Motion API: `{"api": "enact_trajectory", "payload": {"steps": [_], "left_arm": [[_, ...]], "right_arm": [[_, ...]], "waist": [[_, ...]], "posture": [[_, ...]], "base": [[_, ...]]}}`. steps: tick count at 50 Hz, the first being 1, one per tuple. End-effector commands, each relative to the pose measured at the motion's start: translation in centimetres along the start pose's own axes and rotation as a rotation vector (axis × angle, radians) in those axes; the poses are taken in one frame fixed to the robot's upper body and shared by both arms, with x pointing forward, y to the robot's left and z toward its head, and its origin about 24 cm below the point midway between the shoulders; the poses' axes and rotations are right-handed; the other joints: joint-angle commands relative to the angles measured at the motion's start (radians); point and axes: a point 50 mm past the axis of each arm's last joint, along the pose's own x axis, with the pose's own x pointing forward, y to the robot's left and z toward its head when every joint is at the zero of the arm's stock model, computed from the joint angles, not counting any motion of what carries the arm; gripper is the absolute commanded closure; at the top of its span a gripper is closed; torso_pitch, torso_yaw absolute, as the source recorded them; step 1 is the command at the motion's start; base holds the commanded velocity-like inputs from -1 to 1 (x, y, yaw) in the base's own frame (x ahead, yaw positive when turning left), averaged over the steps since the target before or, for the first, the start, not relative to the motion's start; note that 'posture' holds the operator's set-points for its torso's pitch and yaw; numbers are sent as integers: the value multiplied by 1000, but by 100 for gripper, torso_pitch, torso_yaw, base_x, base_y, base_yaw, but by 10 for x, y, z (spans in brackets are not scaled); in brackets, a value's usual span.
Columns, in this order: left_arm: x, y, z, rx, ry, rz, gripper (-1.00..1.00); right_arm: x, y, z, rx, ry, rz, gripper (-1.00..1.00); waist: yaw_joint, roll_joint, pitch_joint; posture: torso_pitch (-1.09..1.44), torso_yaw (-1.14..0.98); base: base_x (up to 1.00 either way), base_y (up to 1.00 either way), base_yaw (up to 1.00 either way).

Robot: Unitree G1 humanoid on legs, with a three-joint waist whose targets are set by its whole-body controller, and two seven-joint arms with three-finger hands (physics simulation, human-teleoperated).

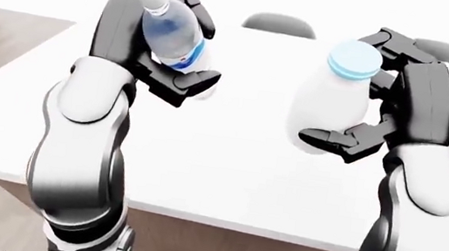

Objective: Move the drinks to the dining counter.

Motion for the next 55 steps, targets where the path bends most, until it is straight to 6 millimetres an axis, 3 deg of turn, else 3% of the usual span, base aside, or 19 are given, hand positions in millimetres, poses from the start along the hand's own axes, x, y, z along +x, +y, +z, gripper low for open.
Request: {"api": "enact_trajectory", "payload": {"steps": [1,3,5,9,11,12,15,18,19,20,33,55], "left_arm": [[-3,2,17,7,-92,17,100],[-3,3,18,8,-92,18,100],[-2,2,17,9,-92,17,100],[-3,3,17,8,-91,19,100],[-3,3,17,9,-91,18,100],[-3,3,18,9,-91,18,100],[-3,3,18,8,-92,18,100],[-3,3,18,8,-92,18,100],[-3,3,18,8,-93,19,100],[-3,4,18,8,-93,19,100],[-2,4,21,9,-96,20,100],[-2,3,18,7,-93,22,100]], "right_arm": [[-2,-8,14,-9,-81,-50,100],[-2,-8,13,-9,-83,-50,100],[-2,-8,14,-9,-84,-52,100],[-1,-10,15,-12,-78,-58,100],[-1,-10,15,-14,-75,-56,100],[0,-9,15,-16,-73,-55,100],[4,-11,14,-27,-54,-56,100],[10,-10,9,-39,-12,-46,100],[11,-10,9,-40,-8,-47,100],[13,-10,7,-44,5,-46,100],[29,-4,-14,-56,87,-63,100],[34,0,-49,-64,162,-106,100]], "waist": [[-4,6,-38],[-4,23,-68],[1,37,-81],[17,-11,-13],[26,-64,-20],[19,-33,-10],[12,-22,-21],[-1,12,-40],[-7,11,-44],[-4,8,-32],[0,-5,-38],[3,-15,-40]], "posture": [[0,0],[0,0],[0,0],[0,0],[0,0],[0,0],[0,0],[0,0],[0,0],[0,0],[0,0],[0,0]], "base": [[0,0,0],[-42,0,0],[-40,0,0],[0,0,0],[0,0,0],[0,0,0],[0,0,0],[0,0,0],[0,0,0],[0,0,0],[0,0,0],[0,0,0]]}}
